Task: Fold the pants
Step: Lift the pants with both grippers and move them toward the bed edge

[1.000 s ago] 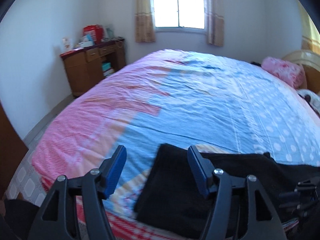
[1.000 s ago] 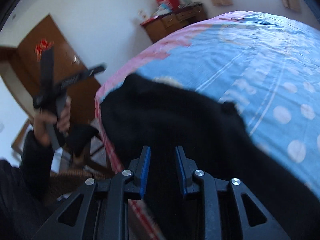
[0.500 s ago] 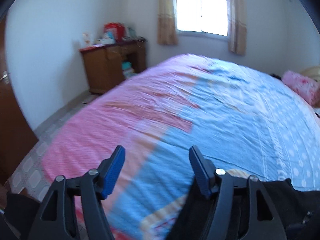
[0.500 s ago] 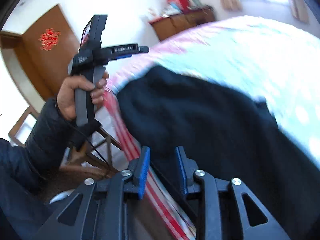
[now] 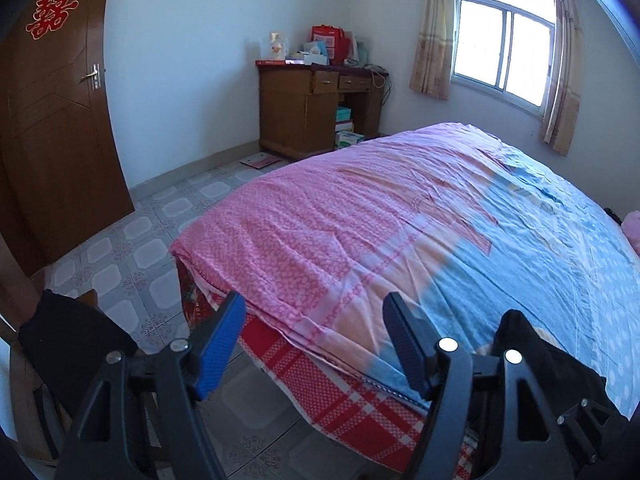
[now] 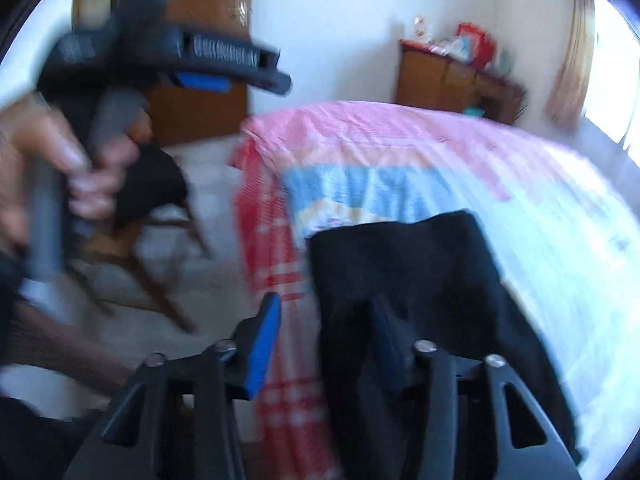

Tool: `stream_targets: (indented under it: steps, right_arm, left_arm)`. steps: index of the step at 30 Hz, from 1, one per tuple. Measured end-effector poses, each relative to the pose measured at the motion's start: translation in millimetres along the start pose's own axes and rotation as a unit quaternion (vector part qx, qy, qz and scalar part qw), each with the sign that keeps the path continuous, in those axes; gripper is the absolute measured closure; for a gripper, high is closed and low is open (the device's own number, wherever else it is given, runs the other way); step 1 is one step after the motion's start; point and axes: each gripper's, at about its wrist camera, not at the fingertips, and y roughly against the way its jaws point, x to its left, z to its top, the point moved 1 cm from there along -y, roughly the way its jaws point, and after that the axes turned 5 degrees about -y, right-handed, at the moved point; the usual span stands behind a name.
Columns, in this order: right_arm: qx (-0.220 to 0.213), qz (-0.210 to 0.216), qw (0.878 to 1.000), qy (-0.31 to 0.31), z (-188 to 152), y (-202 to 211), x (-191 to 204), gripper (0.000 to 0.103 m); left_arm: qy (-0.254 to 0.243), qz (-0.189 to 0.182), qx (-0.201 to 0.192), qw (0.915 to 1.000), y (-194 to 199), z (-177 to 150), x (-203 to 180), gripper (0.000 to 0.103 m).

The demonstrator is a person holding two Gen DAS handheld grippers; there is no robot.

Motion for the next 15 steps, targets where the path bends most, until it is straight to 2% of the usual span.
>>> stream_targets:
  steps: [2,4,5,6,7,9,10,11,12,13,14,15]
  right_arm:
    - [-0.019,-0.067,0.996,0.046,-1,-7,17,0.063]
    - [-0.026,-0.091,0.993,0.066,0,-12,26,0.069]
    - [-0.029,-0.083,0.995,0.055,2,-10,26,0.076]
    - [-0.031,-0.064,0.997,0.033,3,-7,20,0.077]
    - [-0.034,-0.038,0.999,0.003,5,-4,11,0.084]
    - [-0.03,0.048,0.993,-0.102,9,-2,-22,0.087]
    - [-0.028,0.092,0.984,-0.153,8,-2,-39,0.088]
    - [-0.027,0.149,0.962,-0.225,4,-5,-63,0.089]
    - [-0.025,0.189,0.943,-0.272,-2,-9,-78,0.089]
    - [-0.022,0.242,0.911,-0.332,-10,-16,-96,0.09]
    - [-0.023,0.264,0.891,-0.368,-14,-23,-106,0.094]
    - [-0.023,0.268,0.883,-0.385,-18,-25,-111,0.095]
  left_arm:
    - [-0.002,0.001,0.002,1.0,-4,-2,-2,0.03]
    - [0.0,-0.01,0.006,0.9999,-6,-3,-5,0.03]
    - [0.002,-0.015,0.007,0.9999,-6,-3,-5,0.03]
    - [0.004,-0.017,0.007,0.9998,-6,-3,-6,0.03]
    - [0.005,-0.019,0.007,0.9998,-7,-3,-7,0.03]
    - [0.005,-0.021,0.007,0.9997,-8,-2,-8,0.03]
    - [0.005,-0.023,0.007,0.9997,-8,-2,-8,0.03]
    - [0.005,-0.024,0.008,0.9997,-7,-2,-8,0.03]
    - [0.005,-0.025,0.007,0.9997,-6,-2,-9,0.03]
    - [0.006,-0.026,0.008,0.9996,-7,-2,-9,0.03]
    - [0.006,-0.026,0.008,0.9996,-7,-2,-10,0.03]
    - [0.007,-0.027,0.009,0.9996,-7,-2,-10,0.03]
